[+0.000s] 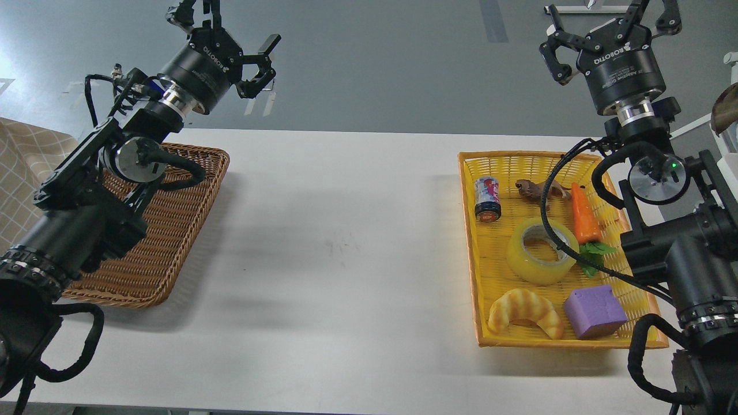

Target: Place and transfer tape with both arms

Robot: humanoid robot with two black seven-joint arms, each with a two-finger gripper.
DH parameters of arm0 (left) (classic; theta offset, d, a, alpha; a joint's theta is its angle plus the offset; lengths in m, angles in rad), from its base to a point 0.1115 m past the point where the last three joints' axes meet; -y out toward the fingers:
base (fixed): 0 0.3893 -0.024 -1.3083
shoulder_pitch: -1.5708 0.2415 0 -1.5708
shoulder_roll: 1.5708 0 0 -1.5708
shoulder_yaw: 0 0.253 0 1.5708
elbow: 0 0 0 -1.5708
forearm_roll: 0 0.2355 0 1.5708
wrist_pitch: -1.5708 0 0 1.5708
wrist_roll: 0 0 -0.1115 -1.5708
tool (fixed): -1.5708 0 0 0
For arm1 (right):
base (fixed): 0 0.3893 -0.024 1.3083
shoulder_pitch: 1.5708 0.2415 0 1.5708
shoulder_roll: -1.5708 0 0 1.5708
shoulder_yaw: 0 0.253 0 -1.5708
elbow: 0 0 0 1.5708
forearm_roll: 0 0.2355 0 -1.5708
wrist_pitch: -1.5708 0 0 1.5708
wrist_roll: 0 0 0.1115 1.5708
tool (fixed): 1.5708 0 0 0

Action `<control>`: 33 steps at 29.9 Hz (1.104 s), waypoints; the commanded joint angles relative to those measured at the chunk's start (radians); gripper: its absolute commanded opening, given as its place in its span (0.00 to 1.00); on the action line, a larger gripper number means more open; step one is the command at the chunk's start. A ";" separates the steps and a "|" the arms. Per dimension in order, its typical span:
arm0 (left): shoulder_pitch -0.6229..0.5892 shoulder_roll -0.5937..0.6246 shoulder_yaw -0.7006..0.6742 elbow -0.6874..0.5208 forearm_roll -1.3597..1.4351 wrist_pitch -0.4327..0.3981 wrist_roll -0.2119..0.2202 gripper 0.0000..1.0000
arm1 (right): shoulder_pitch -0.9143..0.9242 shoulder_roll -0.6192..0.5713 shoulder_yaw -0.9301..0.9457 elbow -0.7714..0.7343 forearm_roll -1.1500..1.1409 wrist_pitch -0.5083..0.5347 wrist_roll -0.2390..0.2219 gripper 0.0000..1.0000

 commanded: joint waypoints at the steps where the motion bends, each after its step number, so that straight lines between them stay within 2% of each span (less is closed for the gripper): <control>1: 0.000 0.001 -0.001 0.000 -0.001 0.000 0.000 0.98 | -0.002 0.001 -0.001 0.002 0.000 0.000 -0.001 1.00; 33: -0.004 0.003 0.013 -0.002 0.000 0.000 0.015 0.98 | -0.014 0.022 0.001 0.005 0.000 0.000 0.002 1.00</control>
